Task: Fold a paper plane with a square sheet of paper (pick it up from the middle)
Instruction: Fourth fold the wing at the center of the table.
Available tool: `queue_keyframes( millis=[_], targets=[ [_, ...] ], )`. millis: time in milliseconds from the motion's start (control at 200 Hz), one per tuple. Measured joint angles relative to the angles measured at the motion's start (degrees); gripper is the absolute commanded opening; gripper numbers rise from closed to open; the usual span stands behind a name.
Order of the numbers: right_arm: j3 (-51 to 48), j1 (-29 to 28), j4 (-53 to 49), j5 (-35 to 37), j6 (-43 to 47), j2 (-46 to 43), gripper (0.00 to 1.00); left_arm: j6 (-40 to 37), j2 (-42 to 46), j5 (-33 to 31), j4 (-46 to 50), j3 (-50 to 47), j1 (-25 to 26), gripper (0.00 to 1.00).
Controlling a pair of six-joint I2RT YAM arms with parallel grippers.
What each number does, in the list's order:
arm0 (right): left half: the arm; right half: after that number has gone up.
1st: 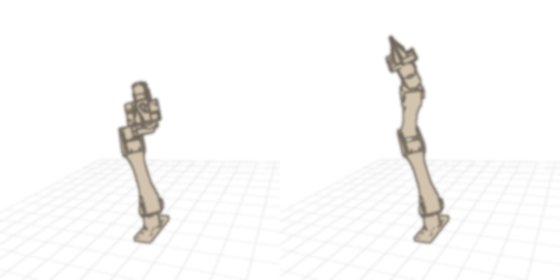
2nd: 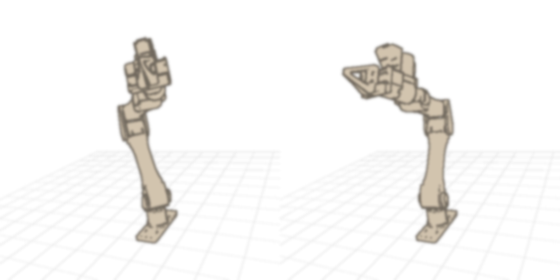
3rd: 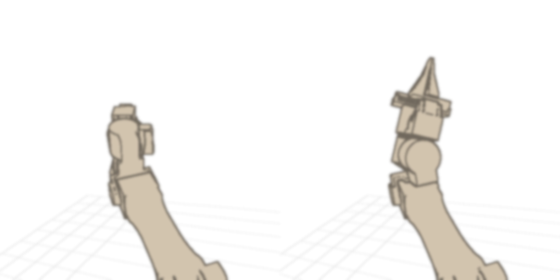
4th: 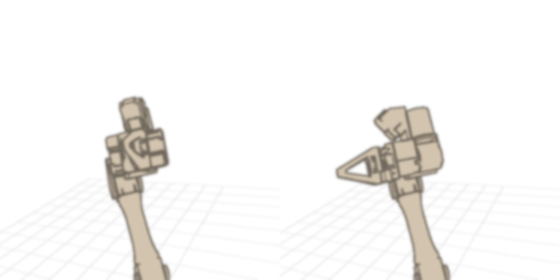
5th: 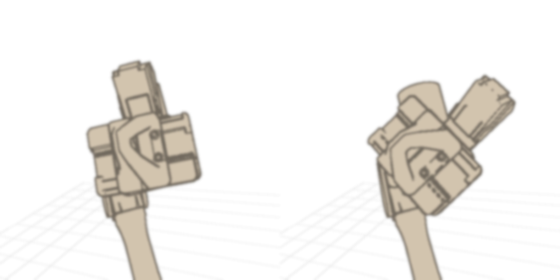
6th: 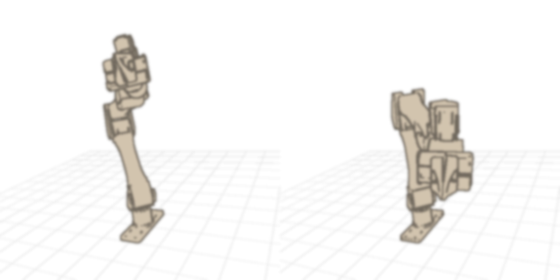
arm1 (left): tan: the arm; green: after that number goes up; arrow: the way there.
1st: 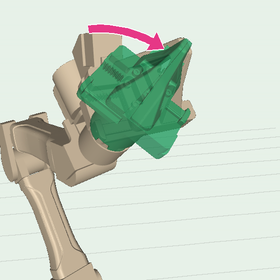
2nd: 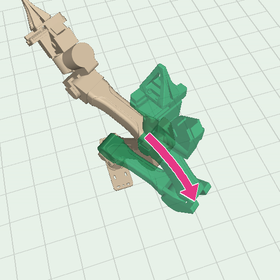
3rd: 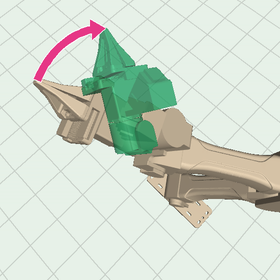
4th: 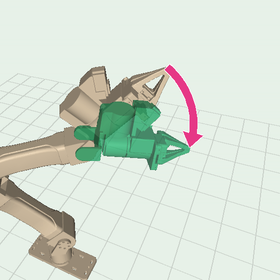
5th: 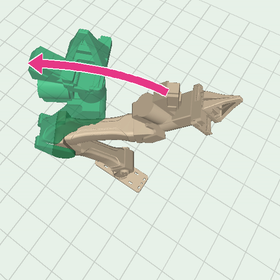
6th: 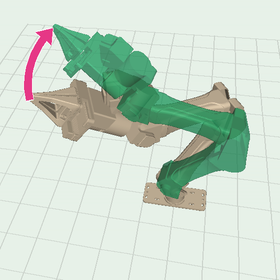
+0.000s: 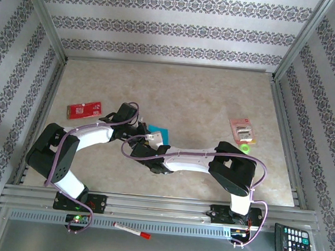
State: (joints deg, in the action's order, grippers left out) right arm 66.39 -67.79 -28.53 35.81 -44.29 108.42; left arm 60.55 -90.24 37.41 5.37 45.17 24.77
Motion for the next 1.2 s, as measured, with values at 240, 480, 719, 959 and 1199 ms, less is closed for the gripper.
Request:
queue_keyframes(
  millis=[240, 480, 719, 959, 1199],
  targets=[
    [0.0, 0.0, -0.02, 0.0, 0.02, 0.0, 0.25, 0.0, 0.0, 0.0, -0.02, -0.2, 0.0, 0.0],
    [0.0, -0.26, -0.39, 0.0, 0.04, 0.0, 0.24, 0.0, -0.02, 0.02, -0.07, -0.7, 0.0, 0.0],
    [0.26, -0.26, -0.48, 0.0, 0.11, 0.0, 0.25, 0.0, -0.02, 0.02, -0.17, -0.81, 0.0, 0.0],
    [0.52, -0.26, -0.74, 0.42, 0.74, 0.0, 0.22, 0.0, -0.02, 0.02, -0.2, -0.81, 0.0, 0.0],
    [0.52, -0.26, -0.85, 0.44, 0.72, 0.0, 0.15, 0.0, -0.02, 0.02, -0.2, -0.81, 0.0, 0.0]
  ],
)
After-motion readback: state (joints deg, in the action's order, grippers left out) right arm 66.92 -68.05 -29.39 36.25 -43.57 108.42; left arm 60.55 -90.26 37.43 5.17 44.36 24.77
